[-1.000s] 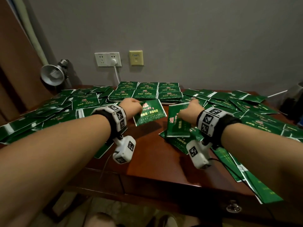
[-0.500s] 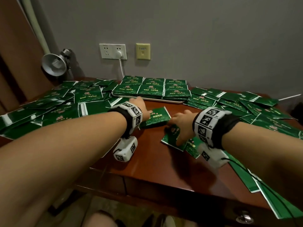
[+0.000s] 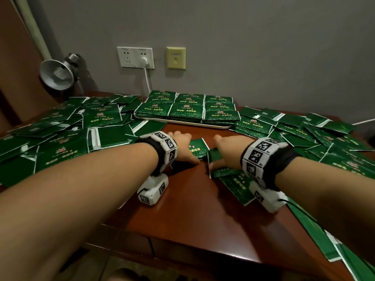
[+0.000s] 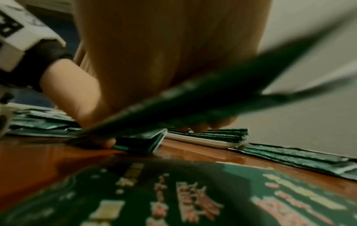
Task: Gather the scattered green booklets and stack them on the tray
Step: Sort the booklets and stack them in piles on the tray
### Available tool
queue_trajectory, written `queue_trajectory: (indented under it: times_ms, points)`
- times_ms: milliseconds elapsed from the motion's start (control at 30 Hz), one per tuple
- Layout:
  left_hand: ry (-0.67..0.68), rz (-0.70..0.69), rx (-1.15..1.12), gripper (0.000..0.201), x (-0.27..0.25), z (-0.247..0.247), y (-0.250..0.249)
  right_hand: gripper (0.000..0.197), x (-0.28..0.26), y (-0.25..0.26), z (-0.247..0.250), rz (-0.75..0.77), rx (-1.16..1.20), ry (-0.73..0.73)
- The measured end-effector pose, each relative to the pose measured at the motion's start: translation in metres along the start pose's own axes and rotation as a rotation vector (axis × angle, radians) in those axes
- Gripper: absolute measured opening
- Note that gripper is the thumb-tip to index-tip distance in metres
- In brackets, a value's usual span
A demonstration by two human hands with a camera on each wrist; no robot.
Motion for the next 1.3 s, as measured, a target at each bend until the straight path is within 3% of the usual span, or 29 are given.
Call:
queue_trajectory:
  times_ms: [100,233,300,433,600,800,1000,1300]
  points:
    - [-0.001,-0.030,-0.058,0.089,-0.003,0.000,0.000,0.093,-0.002,-0.012,-0.005,-0.057,0.115,0.036]
    - [-0.023,-0.051,-0.067,0.112,-0.009,0.006,0.005,0.123,-0.011,-0.016,-0.008,-0.053,0.105,0.116]
    - [-0.024,-0.057,-0.046,0.115,-0.012,0.010,0.007,0.114,-0.013,-0.017,-0.004,-0.029,0.038,0.054]
    - [-0.089,-0.061,-0.008,0.093,-0.011,0.030,0.009,0.089,-0.012,-0.026,0.007,-0.013,0.100,-0.121]
    - [-0.171,-0.082,0.005,0.090,0.005,0.063,0.015,0.086,0.005,-0.044,0.021,-0.089,0.000,-0.222]
    - [-0.196,-0.134,0.049,0.085,0.059,0.099,0.029,0.081,0.050,-0.067,0.044,-0.109,-0.012,-0.202]
    - [-0.178,-0.168,0.069,0.079,0.140,0.129,0.047,0.089,0.119,-0.081,0.059,-0.142,-0.009,-0.124]
    - [-0.041,-0.220,0.100,0.092,0.221,0.115,0.053,0.090,0.177,-0.081,0.058,-0.092,-0.011,-0.037]
Point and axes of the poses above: each hand's wrist, its own x-axis towards the middle knuckle, its own z-axis out of the back of the hand, y = z × x, the point moved 6 cm from there along x, towards the middle knuckle, and after that the axes turned 6 degrees about -z, right-handed, at the moved point
